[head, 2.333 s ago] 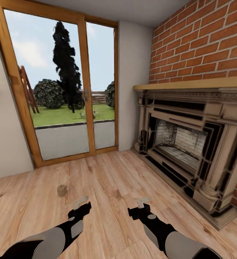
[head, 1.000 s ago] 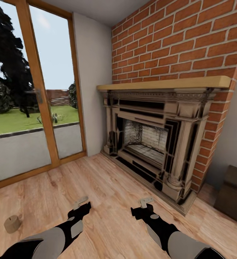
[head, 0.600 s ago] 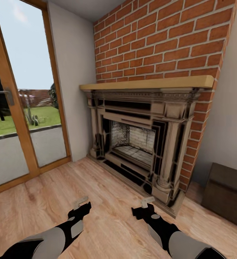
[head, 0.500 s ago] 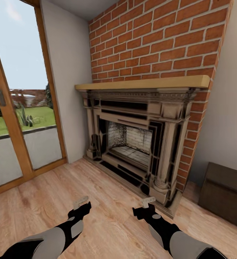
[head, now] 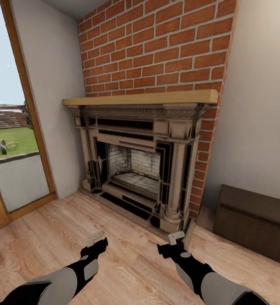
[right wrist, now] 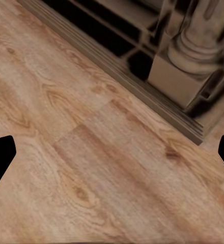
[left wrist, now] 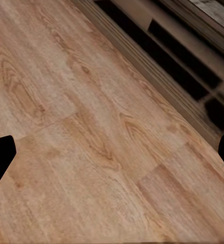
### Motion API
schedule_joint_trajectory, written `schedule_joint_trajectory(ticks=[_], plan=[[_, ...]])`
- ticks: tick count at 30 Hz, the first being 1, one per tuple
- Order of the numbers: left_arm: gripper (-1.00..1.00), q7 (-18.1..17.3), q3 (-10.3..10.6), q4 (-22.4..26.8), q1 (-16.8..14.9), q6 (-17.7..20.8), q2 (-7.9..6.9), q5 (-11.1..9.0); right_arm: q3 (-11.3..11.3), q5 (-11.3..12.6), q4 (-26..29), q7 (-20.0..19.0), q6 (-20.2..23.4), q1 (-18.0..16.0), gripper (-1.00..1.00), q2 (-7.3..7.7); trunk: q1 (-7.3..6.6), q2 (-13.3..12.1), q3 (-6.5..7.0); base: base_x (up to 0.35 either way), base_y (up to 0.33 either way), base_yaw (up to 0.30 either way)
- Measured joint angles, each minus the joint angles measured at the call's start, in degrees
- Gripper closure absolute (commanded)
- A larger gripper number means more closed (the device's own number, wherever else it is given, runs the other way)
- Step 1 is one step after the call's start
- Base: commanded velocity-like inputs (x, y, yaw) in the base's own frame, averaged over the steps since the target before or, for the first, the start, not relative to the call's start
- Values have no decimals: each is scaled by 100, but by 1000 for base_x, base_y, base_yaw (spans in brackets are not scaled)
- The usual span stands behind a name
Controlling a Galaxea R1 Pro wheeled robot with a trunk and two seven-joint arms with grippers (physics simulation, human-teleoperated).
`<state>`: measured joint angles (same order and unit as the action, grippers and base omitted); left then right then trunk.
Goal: Place each of the two pumpkins and all three candles from the living room inside a cabinet in the living room (use any cabinet), then make sure every cabinet is closed, and position the cauldron so it is next to a table in the living room.
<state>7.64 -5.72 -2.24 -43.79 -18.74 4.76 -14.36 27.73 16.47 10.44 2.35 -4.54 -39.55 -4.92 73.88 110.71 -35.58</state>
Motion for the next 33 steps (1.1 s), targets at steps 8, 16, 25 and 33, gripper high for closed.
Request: schedule_joint_trajectory(ticks=[8,16,25,33], plan=[[-100,-1,0,0,1,0,0,0,0,0,2,3,0,3,-100,0,1,0,0,-23,0,-297],[-100,-8,1,0,2,1,-1,1,-2,-5,3,206,-1,2,-100,-6,1,0,0,-85,8,-228],[-100,-7,0,0,2,0,1,0,-8,2,9,319,0,1,-100,-1,0,0,0,-13,7,-176],[-100,-8,0,0,1,0,4,0,-9,3,9,321,1,0,-100,0,0,0,0,0,0,-288]])
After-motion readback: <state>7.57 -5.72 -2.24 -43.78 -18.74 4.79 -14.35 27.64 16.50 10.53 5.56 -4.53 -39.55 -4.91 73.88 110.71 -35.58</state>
